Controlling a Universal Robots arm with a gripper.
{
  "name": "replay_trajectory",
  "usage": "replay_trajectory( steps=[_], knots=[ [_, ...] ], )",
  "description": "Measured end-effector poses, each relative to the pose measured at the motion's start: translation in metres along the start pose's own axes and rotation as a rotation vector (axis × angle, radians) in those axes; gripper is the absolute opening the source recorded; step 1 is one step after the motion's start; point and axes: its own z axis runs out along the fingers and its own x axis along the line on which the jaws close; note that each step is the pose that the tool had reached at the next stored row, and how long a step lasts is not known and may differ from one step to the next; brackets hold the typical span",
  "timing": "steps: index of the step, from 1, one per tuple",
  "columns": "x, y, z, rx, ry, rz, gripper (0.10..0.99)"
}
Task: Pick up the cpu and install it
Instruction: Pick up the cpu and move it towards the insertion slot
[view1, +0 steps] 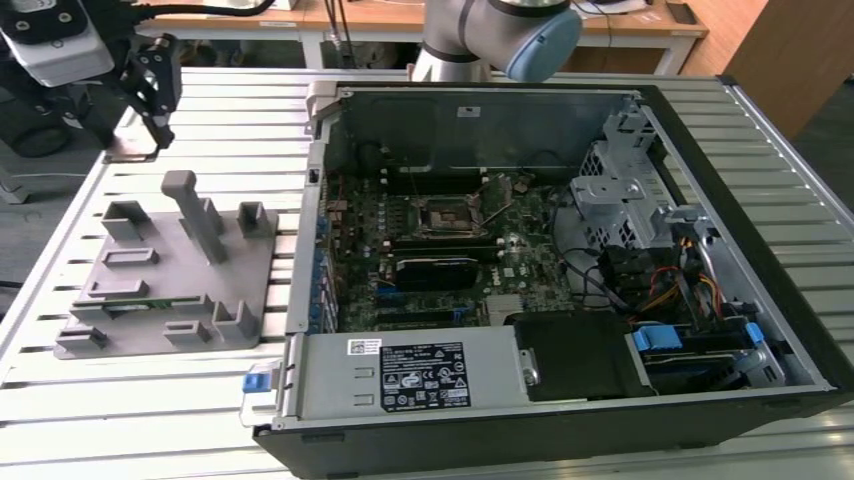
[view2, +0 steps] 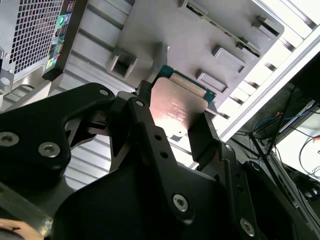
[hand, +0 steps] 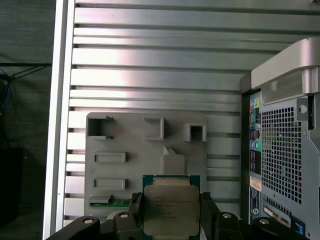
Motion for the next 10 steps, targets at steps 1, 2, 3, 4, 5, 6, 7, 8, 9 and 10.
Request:
replay_trajectory(
  steps=[1, 2, 3, 4, 5, 6, 7, 8, 9, 10],
  knots=[
    [-0.0007, 0.0, 0.0001, 0.0, -0.0001, 0.0, 0.541],
    [-0.0012, 0.0, 0.0002, 0.0, -0.0001, 0.0, 0.541],
    [-0.0016, 0.0, 0.0003, 0.0, 0.0, 0.0, 0.541],
    [-0.0022, -0.0001, 0.0004, 0.0, 0.0, 0.0, 0.541],
    [-0.0028, -0.0001, 0.0006, 0.0, 0.0, 0.0, 0.541],
    [-0.0033, -0.0001, 0.0007, 0.0, -0.0001, 0.0, 0.541],
    [-0.0036, -0.0001, 0.0008, 0.0, -0.0002, 0.0, 0.541],
    [-0.0038, -0.0001, 0.0009, 0.0, -0.0002, 0.0, 0.541],
    [-0.0041, -0.0001, 0.001, 0.0, -0.0001, 0.0, 0.541],
    [-0.0045, -0.0001, 0.001, 0.0, 0.0, 0.0, 0.541]
  ],
)
